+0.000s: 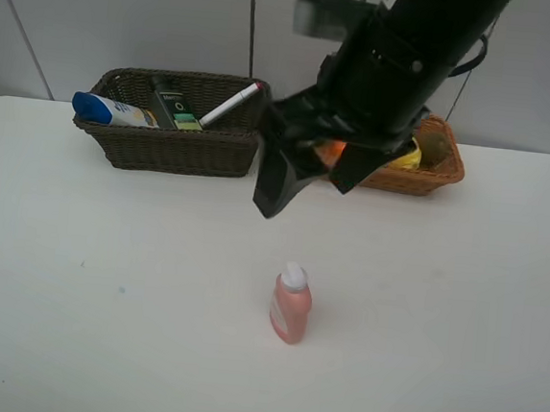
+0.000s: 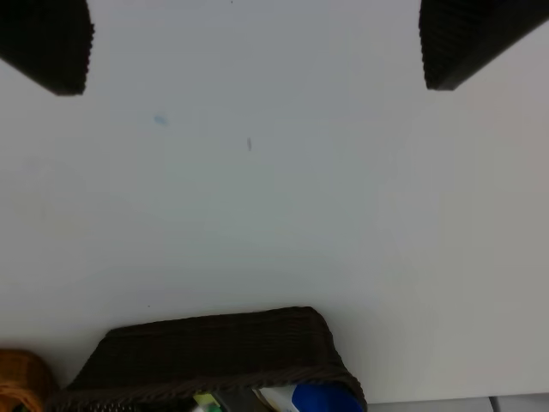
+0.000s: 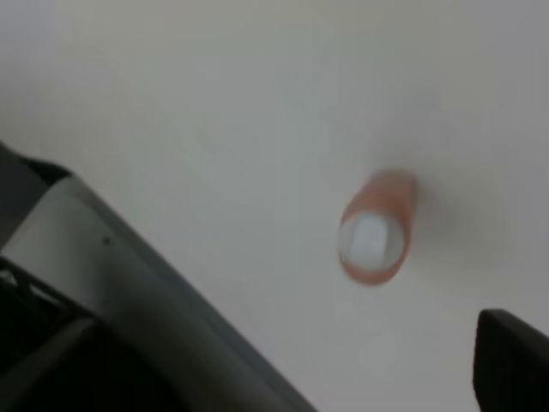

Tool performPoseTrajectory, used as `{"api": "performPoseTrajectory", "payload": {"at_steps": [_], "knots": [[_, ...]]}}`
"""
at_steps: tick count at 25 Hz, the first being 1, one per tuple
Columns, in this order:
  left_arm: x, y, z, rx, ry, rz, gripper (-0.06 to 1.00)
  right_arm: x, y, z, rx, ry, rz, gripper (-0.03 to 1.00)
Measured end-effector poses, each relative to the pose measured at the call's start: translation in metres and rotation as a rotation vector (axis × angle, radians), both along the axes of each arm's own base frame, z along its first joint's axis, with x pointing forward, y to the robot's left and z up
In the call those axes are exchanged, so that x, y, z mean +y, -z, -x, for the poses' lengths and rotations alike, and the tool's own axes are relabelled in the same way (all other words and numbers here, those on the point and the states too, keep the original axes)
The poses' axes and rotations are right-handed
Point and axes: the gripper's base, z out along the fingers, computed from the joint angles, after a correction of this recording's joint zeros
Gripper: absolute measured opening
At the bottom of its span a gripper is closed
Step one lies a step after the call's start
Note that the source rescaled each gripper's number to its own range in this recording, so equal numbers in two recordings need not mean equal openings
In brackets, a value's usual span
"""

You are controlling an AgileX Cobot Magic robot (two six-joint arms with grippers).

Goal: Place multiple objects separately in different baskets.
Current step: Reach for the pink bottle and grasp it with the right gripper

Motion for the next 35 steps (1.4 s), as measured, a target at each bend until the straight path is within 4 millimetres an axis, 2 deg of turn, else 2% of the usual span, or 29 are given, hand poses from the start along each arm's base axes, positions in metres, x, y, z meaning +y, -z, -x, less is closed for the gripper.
{"api": "performPoseTrajectory", "payload": {"at_steps": [2, 5, 11, 16, 28, 35], "knots": [[0.000, 0.000, 0.000, 0.000, 0.000, 0.000, 1.00, 0.001, 0.011, 0.013, 0.029, -0.026, 0.030, 1.00], [0.000, 0.000, 0.000, 0.000, 0.000, 0.000, 1.00, 0.003, 0.030, 0.018, 0.022, -0.026, 0.050, 1.00], [0.000, 0.000, 0.000, 0.000, 0.000, 0.000, 1.00, 0.009, 0.056, 0.003, -0.057, 0.004, 0.082, 1.00], [0.000, 0.000, 0.000, 0.000, 0.000, 0.000, 1.00, 0.010, 0.077, -0.011, -0.109, 0.016, 0.176, 1.00], [0.000, 0.000, 0.000, 0.000, 0.000, 0.000, 1.00, 0.019, 0.109, -0.019, -0.089, 0.016, 0.209, 1.00], [0.000, 0.000, 0.000, 0.000, 0.000, 0.000, 1.00, 0.023, 0.136, -0.023, -0.047, 0.010, 0.255, 1.00]]}}
